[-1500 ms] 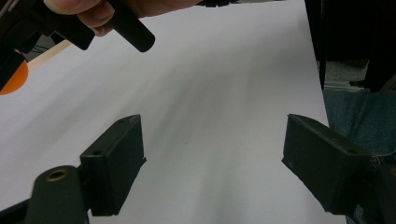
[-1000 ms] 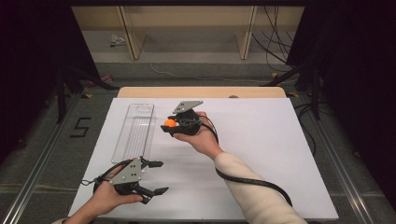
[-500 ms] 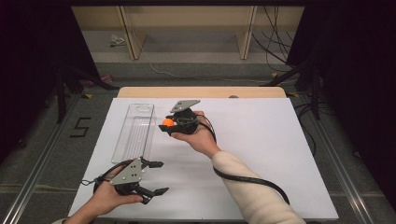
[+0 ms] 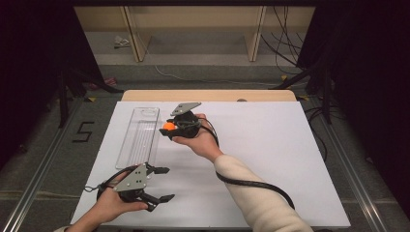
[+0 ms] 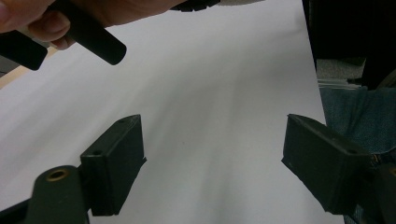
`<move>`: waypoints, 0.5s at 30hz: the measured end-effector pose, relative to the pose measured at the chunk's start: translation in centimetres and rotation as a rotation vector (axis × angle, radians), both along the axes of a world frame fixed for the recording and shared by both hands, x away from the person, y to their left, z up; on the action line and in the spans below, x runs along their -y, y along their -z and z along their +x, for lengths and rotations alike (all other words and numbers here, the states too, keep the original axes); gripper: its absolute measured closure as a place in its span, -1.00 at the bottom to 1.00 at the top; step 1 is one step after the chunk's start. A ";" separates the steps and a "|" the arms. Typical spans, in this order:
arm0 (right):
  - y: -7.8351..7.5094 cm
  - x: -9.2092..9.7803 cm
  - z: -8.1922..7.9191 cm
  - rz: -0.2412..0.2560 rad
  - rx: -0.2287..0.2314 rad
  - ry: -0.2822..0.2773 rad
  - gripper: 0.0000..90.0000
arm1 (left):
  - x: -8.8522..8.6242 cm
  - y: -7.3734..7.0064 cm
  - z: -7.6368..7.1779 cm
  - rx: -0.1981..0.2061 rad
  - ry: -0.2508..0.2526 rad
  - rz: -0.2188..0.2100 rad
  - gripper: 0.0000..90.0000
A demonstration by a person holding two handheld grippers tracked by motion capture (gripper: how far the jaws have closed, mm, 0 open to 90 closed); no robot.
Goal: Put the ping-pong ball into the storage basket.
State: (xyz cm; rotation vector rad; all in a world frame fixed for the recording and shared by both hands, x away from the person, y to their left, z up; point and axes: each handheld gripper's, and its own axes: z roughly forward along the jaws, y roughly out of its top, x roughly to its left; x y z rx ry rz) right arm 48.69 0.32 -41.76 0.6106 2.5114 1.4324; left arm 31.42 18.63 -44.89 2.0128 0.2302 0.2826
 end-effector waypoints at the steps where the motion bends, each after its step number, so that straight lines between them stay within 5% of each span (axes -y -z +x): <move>1: 0.0 -0.1 0.0 0.000 -0.001 0.000 0.14 | 0.0 0.0 0.0 -0.001 0.003 0.001 -0.55; 15: 0.2 -0.2 0.3 -0.006 -0.007 0.001 0.14 | 0.0 0.0 0.0 -0.002 0.004 0.001 -0.55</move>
